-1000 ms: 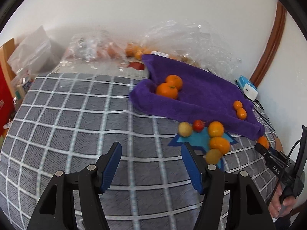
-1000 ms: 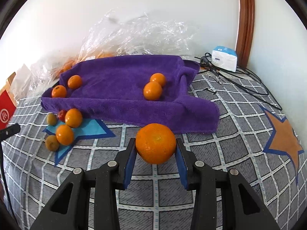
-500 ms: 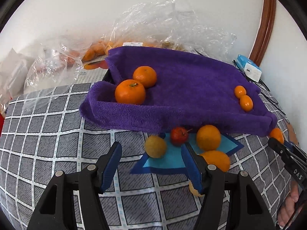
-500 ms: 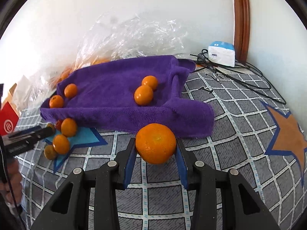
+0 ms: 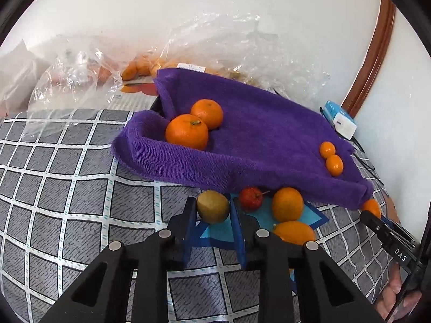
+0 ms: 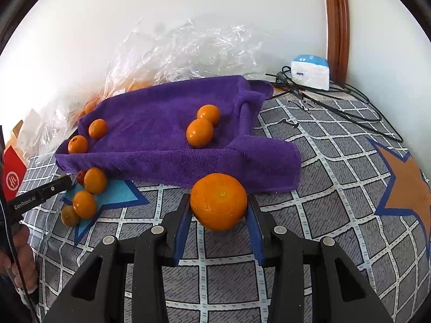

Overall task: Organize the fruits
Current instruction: 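Grasp an orange with the right tool while the left tool grasps a small yellow-green fruit, then carry both fruits onto the purple towel and open both tools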

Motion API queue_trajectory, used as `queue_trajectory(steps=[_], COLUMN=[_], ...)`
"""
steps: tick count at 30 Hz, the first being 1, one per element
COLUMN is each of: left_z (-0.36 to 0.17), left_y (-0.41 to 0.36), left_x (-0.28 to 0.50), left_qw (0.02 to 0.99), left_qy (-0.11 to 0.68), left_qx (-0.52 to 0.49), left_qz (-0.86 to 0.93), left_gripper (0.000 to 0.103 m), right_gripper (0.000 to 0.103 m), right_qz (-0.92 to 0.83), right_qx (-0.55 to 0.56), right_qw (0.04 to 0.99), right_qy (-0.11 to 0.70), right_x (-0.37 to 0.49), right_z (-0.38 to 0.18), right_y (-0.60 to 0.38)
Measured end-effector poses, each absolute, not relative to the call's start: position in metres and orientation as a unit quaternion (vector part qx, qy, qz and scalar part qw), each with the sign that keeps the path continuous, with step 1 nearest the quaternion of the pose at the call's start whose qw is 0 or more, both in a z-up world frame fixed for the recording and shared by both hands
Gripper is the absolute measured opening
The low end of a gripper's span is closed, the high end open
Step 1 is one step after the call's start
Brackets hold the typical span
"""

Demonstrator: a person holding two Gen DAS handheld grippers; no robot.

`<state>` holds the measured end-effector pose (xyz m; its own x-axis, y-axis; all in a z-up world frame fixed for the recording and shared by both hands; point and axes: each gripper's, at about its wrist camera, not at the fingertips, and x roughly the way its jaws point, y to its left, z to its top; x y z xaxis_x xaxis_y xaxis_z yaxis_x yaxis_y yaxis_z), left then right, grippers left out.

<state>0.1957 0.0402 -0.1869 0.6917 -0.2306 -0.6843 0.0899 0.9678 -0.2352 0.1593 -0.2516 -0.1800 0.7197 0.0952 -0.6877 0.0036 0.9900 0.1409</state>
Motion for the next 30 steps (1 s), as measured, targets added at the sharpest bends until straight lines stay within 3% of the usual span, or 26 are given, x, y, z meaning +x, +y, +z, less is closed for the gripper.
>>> queue_trajectory(steps=[18,30], left_z=[-0.157,-0.112], left_y=[0.055,0.084], left_x=[0.187,0.199], left_qw=[0.940,0.945], left_qy=[0.320,0.312], left_qx=[-0.102,-0.097], left_qz=[-0.063,-0.021], left_gripper=[0.024,0.024], right_gripper=[0.039,0.039], right_qz=[0.028,0.038], right_qx=[0.078,0.055], right_qw=[0.932,0.940], right_qy=[0.353,0.334], right_x=[0.151,0.218], right_z=[-0.154,-0.109], right_y=[-0.255,-0.240])
